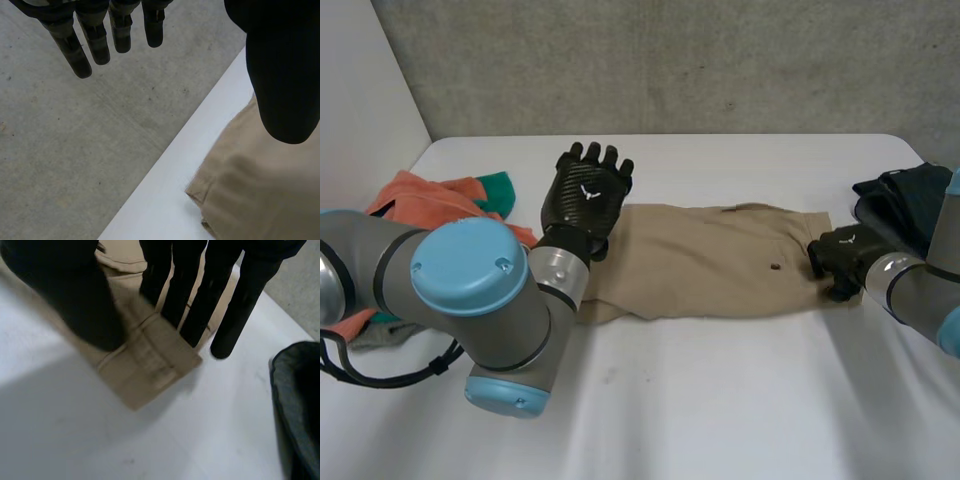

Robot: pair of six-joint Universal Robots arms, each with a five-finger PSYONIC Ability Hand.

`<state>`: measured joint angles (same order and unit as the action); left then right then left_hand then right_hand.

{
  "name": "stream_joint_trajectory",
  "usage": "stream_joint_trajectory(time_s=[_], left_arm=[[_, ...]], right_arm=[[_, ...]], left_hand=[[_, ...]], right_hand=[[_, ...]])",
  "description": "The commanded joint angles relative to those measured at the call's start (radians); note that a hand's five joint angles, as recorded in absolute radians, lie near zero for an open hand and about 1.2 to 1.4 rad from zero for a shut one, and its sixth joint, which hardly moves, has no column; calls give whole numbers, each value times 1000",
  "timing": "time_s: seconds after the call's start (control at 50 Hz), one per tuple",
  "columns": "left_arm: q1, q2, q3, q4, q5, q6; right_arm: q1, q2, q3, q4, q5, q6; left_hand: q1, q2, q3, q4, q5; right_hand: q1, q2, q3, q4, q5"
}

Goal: Fold the laundry.

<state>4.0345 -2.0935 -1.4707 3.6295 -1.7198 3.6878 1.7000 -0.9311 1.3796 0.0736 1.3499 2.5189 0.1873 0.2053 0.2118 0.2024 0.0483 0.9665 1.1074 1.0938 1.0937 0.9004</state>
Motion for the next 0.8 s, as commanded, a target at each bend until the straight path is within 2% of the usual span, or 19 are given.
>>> stream_joint_trajectory(time_s=[0.02, 0.12, 0.18, 0.26, 0.3, 0.32, 0.36, 0.4, 0.48, 0.58, 0.6, 0.62, 0.64, 0.66, 0.7, 0.78, 0.8], left_arm=[[-8, 27, 3, -2, 0, 4], [-8, 75, -10, -3, 0, 3], [-6, 115, -34, -3, 0, 1], [-5, 142, -60, -3, 0, 0], [0, 156, -72, -3, 0, -6], [1, 156, -74, -3, 0, -8], [4, 164, -80, -3, -1, -20], [6, 168, -85, -3, -6, -32], [8, 181, -89, -3, -24, -66], [8, 181, -83, -2, -27, -81], [8, 181, -80, -2, -27, -81], [9, 179, -76, -2, -27, -81], [11, 179, -69, -2, -29, -81], [11, 179, -63, 0, -29, -81], [9, 176, -48, 1, -29, -83], [3, 152, 12, 1, -29, -89], [-3, 129, 42, 0, -26, -103]], right_arm=[[-66, -2, -2, -32, 20, -3], [-108, -60, 13, -81, 54, -31], [-125, -130, 22, -89, 92, -113], [-112, -161, 15, -115, 95, -189], [-56, -173, 16, -165, 83, -203], [33, -179, 16, -211, 63, -201], [125, -178, 27, -260, 28, -203], [238, -176, 51, -325, -58, -200], [381, -155, 133, -403, -204, -226], [455, -55, 173, -433, -278, -293], [454, -43, 171, -431, -276, -298], [452, -40, 168, -429, -272, -302], [454, -51, 165, -419, -270, -289], [452, -57, 165, -419, -268, -272], [451, -78, 171, -419, -268, -212], [348, -196, 168, -405, -262, 77], [289, -237, 165, -402, -261, 225]], left_hand=[[-13, -31, -37, -28, -48], [-13, -31, -37, -28, -48], [-13, -31, -37, -28, -48], [-13, -31, -37, -28, -48], [-13, -31, -37, -28, -48], [-13, -31, -37, -28, -48], [-13, -31, -37, -28, -48], [-13, -31, -37, -28, -48], [-13, -31, -37, -28, -48], [-13, -31, -37, -28, -48], [-13, -31, -37, -28, -48], [-13, -31, -37, -28, -48], [-13, -31, -37, -28, -48], [-13, -31, -37, -28, -48], [-13, -31, -37, -28, -48], [-13, -31, -37, -28, -48], [-12, -30, -37, -27, -48]], right_hand=[[430, 289, 302, 303, 321], [430, 289, 302, 303, 321], [430, 289, 302, 303, 321], [430, 289, 302, 303, 321], [430, 289, 302, 303, 321], [430, 289, 302, 303, 321], [430, 289, 302, 303, 321], [430, 289, 302, 303, 321], [430, 289, 302, 303, 321], [430, 289, 302, 303, 321], [268, 127, 141, 141, 160], [-16, -156, -143, -143, -124], [-620, -761, -747, -747, -728], [-792, -933, -919, -919, -900], [-792, -933, -919, -919, -900], [-792, -933, -919, -919, -900], [-792, -933, -919, -919, -900]])
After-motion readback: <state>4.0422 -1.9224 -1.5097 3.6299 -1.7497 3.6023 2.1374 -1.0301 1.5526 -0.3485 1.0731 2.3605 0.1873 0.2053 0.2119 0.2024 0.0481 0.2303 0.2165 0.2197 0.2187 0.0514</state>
